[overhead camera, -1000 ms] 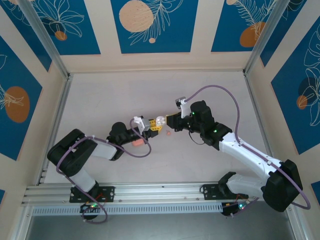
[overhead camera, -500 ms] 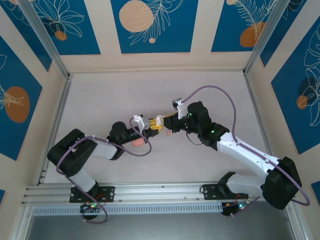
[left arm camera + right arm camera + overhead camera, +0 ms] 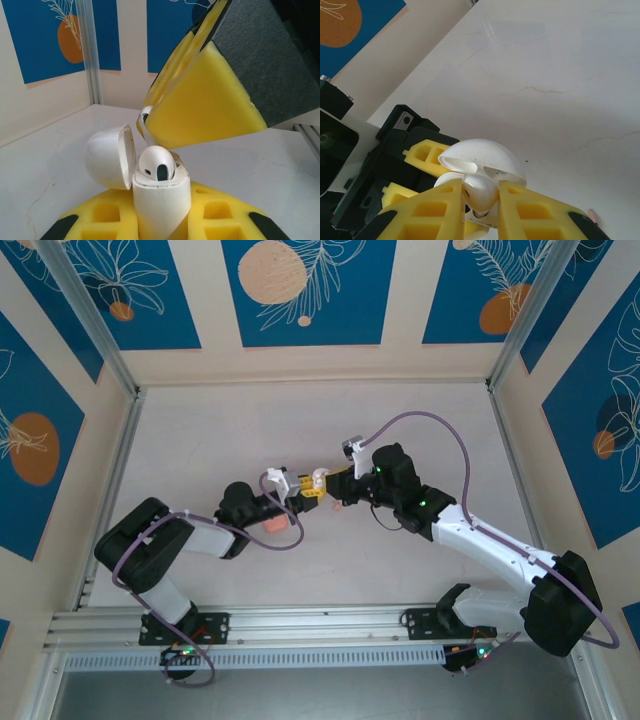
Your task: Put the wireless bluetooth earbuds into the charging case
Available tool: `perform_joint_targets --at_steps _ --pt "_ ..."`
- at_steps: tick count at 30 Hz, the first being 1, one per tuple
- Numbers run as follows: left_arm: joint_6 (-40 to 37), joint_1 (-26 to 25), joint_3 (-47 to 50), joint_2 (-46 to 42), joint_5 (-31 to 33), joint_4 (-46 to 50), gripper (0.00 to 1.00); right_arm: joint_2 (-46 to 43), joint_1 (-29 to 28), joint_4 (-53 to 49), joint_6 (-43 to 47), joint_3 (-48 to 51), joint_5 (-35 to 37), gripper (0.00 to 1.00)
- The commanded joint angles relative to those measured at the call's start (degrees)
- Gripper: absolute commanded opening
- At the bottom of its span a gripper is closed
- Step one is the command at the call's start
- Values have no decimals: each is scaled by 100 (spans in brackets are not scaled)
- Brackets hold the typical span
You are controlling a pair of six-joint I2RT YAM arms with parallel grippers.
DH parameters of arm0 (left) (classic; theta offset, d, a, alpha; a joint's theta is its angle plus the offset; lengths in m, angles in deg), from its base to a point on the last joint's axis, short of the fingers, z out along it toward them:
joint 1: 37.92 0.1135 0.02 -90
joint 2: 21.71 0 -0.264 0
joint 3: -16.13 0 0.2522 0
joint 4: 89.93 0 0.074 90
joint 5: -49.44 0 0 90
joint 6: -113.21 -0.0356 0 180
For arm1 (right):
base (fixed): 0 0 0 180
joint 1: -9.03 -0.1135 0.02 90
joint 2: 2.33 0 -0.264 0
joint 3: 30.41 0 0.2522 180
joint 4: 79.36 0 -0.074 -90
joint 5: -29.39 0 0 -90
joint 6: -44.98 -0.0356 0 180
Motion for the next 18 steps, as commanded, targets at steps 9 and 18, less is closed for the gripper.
perform_joint_targets --at_steps 9,18 --pt "22 -57 -134 -187 122 -295 8 -71 -121 144 168 66 -366 29" --pt "-23 -58 -97 -218 108 -295 8 -123 -117 127 111 8 -390 39"
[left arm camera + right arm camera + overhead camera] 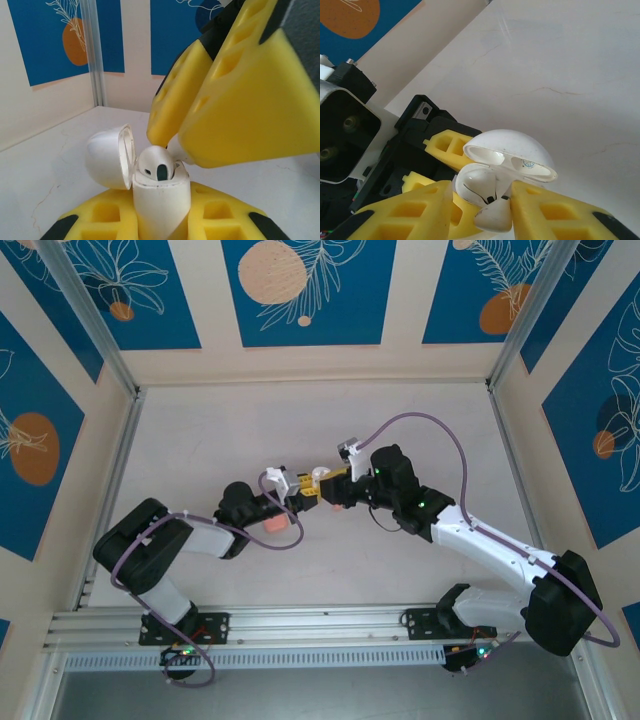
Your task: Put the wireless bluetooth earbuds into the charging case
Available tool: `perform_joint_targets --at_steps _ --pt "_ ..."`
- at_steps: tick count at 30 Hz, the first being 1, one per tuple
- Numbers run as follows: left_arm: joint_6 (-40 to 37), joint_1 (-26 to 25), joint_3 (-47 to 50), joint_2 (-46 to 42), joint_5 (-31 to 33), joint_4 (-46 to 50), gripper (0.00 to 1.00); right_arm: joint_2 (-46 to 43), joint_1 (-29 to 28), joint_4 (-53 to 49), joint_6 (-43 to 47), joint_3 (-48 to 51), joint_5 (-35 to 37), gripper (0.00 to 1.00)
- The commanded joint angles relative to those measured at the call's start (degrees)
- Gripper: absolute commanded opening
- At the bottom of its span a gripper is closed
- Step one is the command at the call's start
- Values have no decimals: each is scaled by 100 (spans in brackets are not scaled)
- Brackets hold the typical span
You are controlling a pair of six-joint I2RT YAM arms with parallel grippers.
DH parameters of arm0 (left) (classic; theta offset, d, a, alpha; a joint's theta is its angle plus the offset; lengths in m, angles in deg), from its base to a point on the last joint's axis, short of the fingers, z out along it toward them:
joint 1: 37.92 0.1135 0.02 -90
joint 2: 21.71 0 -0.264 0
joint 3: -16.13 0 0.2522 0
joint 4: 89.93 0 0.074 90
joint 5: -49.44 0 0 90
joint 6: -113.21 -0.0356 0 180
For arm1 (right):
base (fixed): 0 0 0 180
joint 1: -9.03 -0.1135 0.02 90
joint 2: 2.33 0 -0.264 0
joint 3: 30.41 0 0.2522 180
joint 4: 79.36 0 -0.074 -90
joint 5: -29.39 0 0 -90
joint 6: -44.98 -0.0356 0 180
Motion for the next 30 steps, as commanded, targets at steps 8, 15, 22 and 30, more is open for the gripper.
perform_joint_targets --at_steps 8,15,22,30 --pt "-175 -55 -29 -192 -52 -304 8 -432 71 -231 -138 -165 -85 49" --pt "-299 -56 55 -222 -45 -304 8 -663 249 -583 -378 -386 -479 51" --pt "-369 -52 94 -287 -35 -304 8 -717 357 -1304 -665 -570 -406 50" --pt "-370 -52 104 -293 -9 -304 8 -726 380 -1478 -889 -445 -712 51"
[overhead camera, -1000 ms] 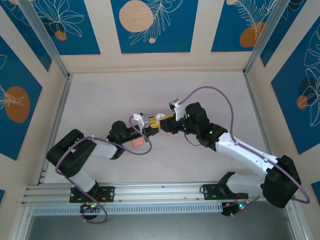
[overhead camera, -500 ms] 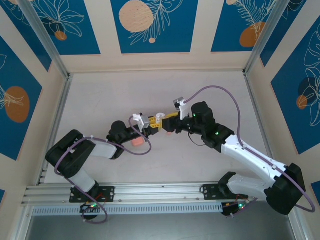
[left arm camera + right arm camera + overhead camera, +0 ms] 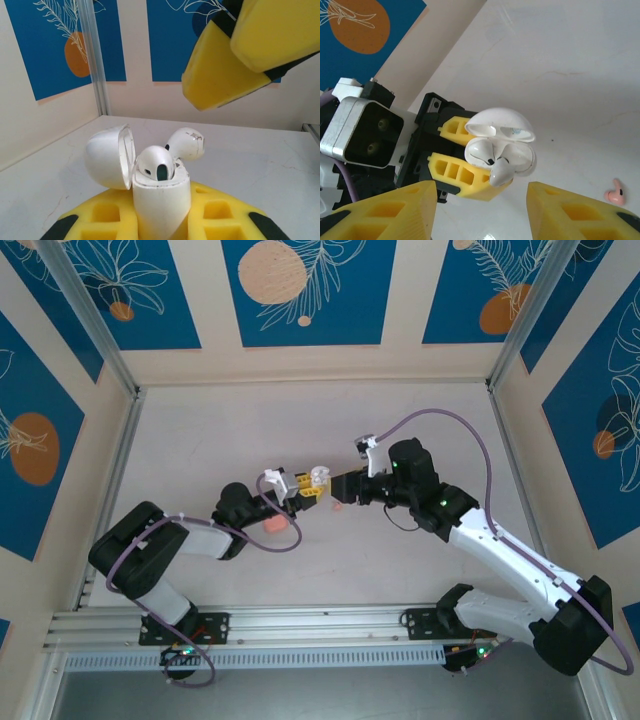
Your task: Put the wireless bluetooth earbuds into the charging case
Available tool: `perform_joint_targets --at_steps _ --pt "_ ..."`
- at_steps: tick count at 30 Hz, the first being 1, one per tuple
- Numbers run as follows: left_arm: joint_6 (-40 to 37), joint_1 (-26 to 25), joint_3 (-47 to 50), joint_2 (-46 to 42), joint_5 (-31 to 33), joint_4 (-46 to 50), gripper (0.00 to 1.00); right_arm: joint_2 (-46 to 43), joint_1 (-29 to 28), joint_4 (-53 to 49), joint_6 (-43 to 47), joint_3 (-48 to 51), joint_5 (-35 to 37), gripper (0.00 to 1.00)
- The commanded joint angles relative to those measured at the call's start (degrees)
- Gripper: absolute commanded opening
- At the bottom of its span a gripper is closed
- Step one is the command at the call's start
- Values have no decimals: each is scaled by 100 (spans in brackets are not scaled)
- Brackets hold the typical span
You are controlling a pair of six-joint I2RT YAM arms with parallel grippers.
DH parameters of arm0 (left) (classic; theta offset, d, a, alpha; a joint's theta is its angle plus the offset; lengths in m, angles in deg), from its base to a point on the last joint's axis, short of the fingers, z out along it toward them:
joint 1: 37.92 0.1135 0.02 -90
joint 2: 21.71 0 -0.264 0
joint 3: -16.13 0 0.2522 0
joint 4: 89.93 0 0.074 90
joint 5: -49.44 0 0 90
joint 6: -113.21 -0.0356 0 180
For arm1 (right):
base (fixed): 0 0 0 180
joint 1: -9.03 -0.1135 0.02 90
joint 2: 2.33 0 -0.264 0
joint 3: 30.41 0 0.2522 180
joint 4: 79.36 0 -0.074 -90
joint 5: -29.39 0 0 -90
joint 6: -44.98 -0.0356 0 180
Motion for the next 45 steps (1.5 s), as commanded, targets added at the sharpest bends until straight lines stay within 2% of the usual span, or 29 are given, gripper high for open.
perform_joint_targets --at_steps 1,13,25,45 --pt "-56 -49 49 -130 -10 -285 8 -94 25 -157 -161 -10 -218 51" --pt "-20 -58 56 -138 -15 -282 8 168 43 -58 -135 -98 -358 36" --pt "-15 -58 65 -153 -6 -282 8 348 43 14 -82 -159 -413 34" --pt "-7 -56 99 -179 -16 -282 8 459 52 8 25 -196 -216 24"
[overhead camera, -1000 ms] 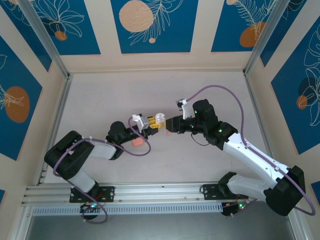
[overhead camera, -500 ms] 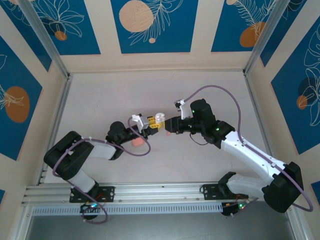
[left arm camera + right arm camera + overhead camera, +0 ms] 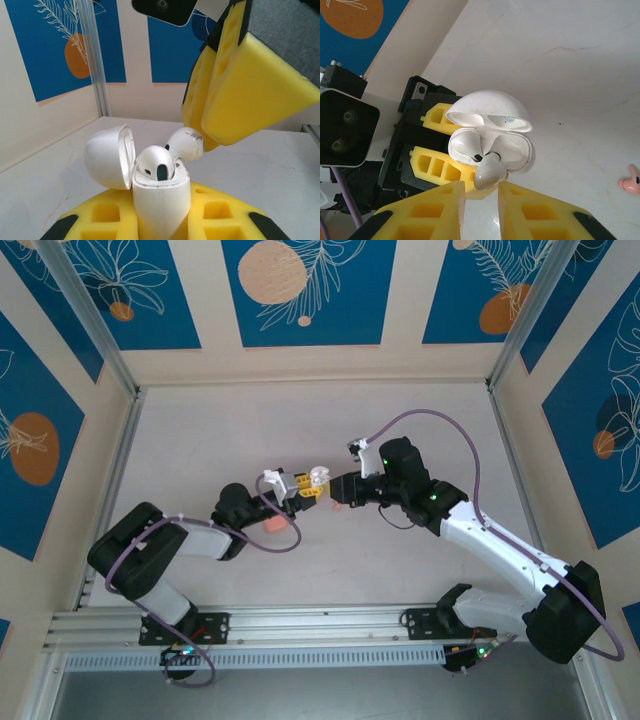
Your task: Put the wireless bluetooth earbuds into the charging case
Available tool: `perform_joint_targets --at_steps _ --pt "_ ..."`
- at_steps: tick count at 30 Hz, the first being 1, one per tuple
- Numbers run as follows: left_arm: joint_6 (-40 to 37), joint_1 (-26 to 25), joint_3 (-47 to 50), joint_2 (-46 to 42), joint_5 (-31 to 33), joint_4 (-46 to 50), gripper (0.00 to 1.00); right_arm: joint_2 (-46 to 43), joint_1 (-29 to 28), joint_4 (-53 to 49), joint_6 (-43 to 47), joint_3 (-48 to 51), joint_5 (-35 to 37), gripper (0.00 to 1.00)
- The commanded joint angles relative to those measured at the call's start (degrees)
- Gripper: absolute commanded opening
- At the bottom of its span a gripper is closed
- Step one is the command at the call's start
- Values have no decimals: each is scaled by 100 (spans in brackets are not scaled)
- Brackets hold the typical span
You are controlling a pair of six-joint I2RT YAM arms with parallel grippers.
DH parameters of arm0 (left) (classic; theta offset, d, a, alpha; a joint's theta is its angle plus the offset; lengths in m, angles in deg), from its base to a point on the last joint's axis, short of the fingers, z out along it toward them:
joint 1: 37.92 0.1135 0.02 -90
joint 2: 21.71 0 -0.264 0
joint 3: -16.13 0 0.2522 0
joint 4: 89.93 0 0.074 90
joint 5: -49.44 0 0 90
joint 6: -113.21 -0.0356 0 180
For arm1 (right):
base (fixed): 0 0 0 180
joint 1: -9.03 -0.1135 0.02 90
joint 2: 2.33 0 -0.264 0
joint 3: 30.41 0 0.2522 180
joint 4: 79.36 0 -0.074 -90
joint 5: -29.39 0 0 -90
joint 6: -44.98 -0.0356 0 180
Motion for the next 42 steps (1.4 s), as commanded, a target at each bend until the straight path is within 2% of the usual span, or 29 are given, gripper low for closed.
perform_joint_targets --at_steps 1,16,42 --pt "-16 -51 67 -144 -15 -256 8 27 26 -24 80 -175 63 24" --pt "-24 -53 93 -191 -24 -256 8 128 52 -205 254 -247 116 21" --pt "-55 -54 128 -239 -24 -257 8 144 149 -279 359 -362 183 22"
